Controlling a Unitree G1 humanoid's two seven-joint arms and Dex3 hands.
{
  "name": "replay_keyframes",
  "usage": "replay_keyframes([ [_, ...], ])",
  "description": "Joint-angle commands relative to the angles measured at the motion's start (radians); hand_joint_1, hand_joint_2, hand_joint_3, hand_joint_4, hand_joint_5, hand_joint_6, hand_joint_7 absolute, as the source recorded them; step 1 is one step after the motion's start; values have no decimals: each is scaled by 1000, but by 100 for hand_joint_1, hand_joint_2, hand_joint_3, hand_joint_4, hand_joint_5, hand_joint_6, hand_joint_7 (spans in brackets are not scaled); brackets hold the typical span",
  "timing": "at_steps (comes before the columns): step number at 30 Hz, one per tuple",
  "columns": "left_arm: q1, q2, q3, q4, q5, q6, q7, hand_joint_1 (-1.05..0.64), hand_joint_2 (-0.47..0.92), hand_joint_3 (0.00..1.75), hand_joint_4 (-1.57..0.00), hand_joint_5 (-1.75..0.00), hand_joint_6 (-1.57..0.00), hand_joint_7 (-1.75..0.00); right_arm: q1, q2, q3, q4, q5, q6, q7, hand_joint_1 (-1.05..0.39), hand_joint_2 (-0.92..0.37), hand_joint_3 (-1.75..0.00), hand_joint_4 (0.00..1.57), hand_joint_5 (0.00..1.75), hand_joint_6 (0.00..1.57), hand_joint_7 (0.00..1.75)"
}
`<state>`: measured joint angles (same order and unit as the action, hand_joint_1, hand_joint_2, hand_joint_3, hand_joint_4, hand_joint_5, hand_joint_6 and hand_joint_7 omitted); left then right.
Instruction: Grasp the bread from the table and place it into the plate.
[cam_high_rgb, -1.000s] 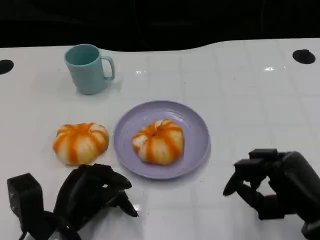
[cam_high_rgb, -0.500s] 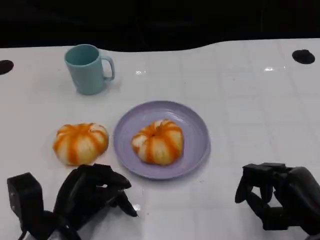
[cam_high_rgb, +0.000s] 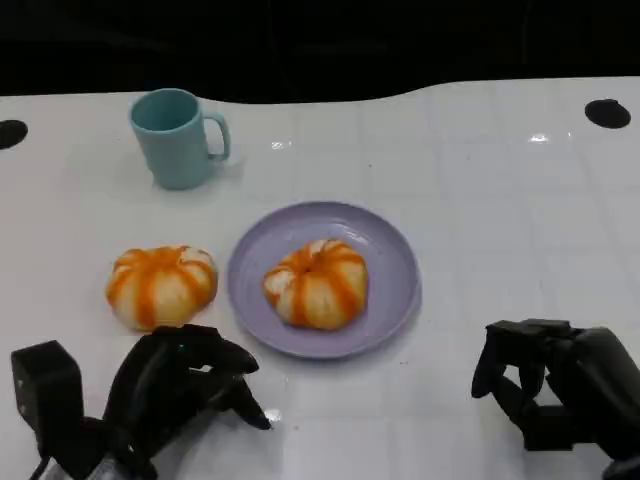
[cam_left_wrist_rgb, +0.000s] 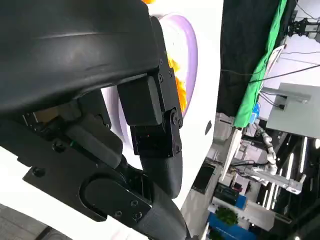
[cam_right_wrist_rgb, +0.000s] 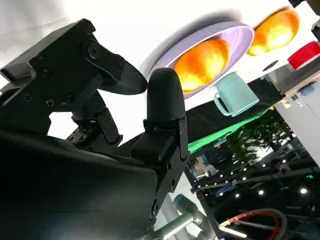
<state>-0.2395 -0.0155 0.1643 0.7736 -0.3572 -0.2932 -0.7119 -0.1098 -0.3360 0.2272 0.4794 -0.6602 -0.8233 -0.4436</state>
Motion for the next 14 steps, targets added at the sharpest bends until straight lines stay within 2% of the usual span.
replay_keyframes([
  [1,-4,21,12,6,-6,-5,-22,-105,72,0,-157,-57,-157,-19,-8,-5,6,14,-16,-9,-32,-13,-39,-123,85,175,72,146],
  [14,-4,25,17,11,-2,-4,-35,-105,72,0,-157,-56,-157,-17,-11,-2,27,28,-29,-6,-55,-12,-39,-123,84,175,74,143],
])
